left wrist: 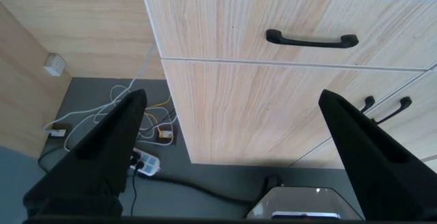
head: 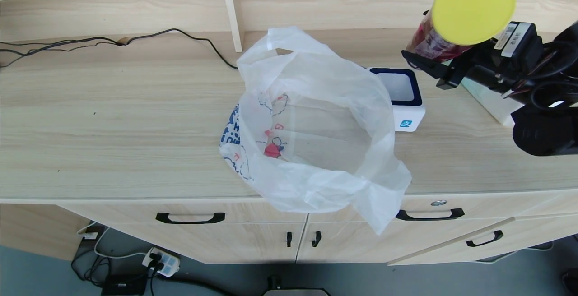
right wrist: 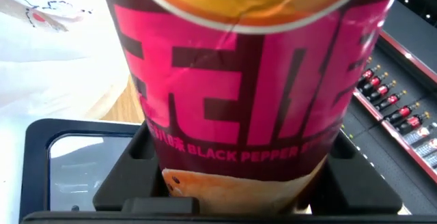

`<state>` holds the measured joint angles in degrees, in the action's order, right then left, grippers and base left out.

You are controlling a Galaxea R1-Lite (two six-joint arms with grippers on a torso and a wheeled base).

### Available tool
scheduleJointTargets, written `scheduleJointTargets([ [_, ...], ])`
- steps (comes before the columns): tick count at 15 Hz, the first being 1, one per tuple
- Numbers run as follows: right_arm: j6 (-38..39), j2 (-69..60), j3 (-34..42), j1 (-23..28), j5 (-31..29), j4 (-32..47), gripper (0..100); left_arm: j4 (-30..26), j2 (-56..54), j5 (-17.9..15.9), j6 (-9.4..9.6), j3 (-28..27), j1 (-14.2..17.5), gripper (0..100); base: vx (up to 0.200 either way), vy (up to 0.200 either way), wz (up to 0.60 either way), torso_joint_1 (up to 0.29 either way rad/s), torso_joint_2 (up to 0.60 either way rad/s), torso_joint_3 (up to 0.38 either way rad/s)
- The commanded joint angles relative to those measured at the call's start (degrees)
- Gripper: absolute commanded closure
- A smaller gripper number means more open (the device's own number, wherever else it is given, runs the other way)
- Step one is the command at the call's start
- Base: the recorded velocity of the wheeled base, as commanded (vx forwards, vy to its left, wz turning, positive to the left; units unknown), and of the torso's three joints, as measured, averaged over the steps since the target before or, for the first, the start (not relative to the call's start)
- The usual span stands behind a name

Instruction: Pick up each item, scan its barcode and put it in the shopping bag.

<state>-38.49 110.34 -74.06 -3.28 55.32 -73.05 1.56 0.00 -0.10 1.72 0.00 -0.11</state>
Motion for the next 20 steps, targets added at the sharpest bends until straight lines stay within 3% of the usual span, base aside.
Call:
scheduleJointTargets([
  [1, 0.08, -2.14, 1.28, -0.32, -0.13, -0.17, 100, 0.02, 0.09, 0.01, -0.05, 0.0, 0.02, 0, 0.0, 0.0, 0.0, 0.0, 0.0, 0.0],
  [6, 3.77, -13.04, 17.63, -5.42, -3.38, -4.03, 100, 0.02, 0.09, 0.01, -0.31, 0.0, 0.02, 0, 0.0, 0.0, 0.0, 0.0, 0.0, 0.0],
  [7, 7.2, -17.61, 26.16, -8.76, -6.28, -6.23, 100, 0.02, 0.09, 0.01, -0.4, 0.0, 0.02, 0, 0.0, 0.0, 0.0, 0.0, 0.0, 0.0],
  [9, 11.85, -23.76, 33.19, -10.87, -13.57, -7.2, 100, 0.02, 0.09, 0.01, -0.4, 0.0, 0.02, 0, 0.0, 0.0, 0.0, 0.0, 0.0, 0.0],
  [10, 16.69, -29.57, 36.53, -11.66, -21.31, -7.02, 100, -0.07, 0.09, 0.01, -0.4, 0.0, 0.02, 0, 0.0, 0.0, 0.0, 0.0, 0.0, 0.0],
  [14, 25.83, -38.09, 39.43, -11.93, -29.83, -3.59, 100, -0.07, 0.09, 0.01, -0.22, 0.0, 0.02, 0, 0.0, 0.0, 0.0, 0.0, 0.0, 0.0],
  [20, 26.44, -40.73, 37.67, -15.97, -30.54, 7.04, 100, -0.07, 0.09, 0.01, -0.05, 0.0, 0.02, 0, 0.0, 0.0, 0.0, 0.0, 0.0, 0.0],
])
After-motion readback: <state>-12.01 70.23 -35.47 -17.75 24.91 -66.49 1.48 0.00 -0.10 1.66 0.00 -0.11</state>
